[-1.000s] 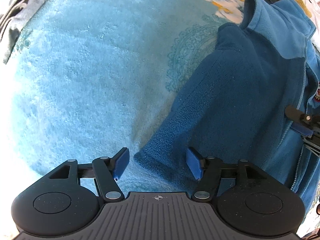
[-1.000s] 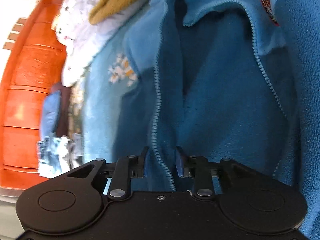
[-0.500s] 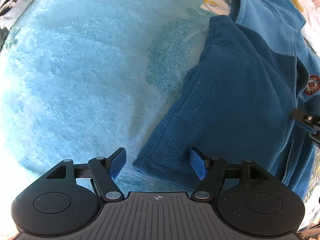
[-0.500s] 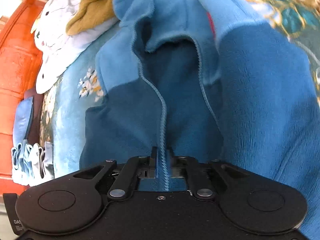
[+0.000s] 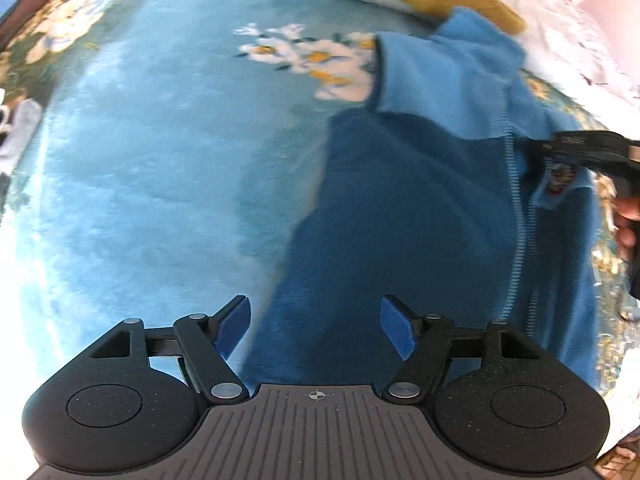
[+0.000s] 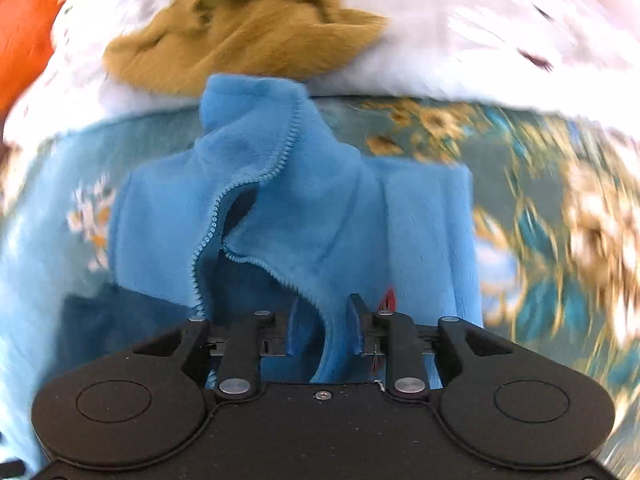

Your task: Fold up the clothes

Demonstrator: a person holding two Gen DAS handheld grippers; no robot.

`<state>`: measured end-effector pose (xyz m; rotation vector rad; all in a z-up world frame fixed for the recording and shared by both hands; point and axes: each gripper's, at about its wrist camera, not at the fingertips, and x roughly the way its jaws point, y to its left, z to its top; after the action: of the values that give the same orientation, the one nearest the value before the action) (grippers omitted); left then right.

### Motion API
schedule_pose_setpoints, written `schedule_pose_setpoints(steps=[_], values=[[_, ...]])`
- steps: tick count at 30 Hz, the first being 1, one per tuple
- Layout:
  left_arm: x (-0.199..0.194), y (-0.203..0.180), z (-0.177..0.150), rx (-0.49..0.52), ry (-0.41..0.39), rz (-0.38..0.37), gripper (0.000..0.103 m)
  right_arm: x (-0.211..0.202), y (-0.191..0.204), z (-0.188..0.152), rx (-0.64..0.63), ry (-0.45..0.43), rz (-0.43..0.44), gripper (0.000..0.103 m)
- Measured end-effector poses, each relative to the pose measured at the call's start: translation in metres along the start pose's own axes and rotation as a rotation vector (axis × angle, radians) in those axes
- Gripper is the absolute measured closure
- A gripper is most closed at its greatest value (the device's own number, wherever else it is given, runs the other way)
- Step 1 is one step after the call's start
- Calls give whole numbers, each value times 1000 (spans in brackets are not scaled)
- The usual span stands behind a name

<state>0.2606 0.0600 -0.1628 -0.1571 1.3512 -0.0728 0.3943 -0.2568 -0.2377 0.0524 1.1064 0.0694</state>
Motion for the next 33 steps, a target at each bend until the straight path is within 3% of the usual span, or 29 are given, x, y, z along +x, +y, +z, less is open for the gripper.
schedule_pose_setpoints(steps=[4, 7, 9, 14, 19, 20, 23, 29, 32, 33], values=[[16, -15, 0, -27, 2, -39, 33, 15, 7, 13, -135, 38, 10, 74], [22, -26, -4, -16, -2, -70, 33, 21, 7, 19, -158, 66, 36, 85], [21, -38, -5, 12, -10, -103, 33, 15, -3, 23, -95, 56, 62, 91], [21, -82, -18, 116, 16, -252, 33, -19, -67, 32, 243, -61, 61, 93], [60, -132, -32, 231, 95, -338, 36, -31, -97, 37, 284, -79, 50, 94], [69, -139, -35, 253, 118, -334, 38, -33, -100, 37, 282, -82, 51, 94], [92, -157, -46, 297, 195, -290, 56, -40, -107, 38, 287, -96, 60, 94], [103, -167, -60, 281, 196, -298, 57, -38, -114, 41, 276, -94, 86, 94], [101, -175, -62, 289, 180, -341, 75, -38, -114, 41, 277, -89, 98, 94], [100, -177, -62, 286, 175, -340, 87, -38, -114, 41, 277, -87, 102, 94]])
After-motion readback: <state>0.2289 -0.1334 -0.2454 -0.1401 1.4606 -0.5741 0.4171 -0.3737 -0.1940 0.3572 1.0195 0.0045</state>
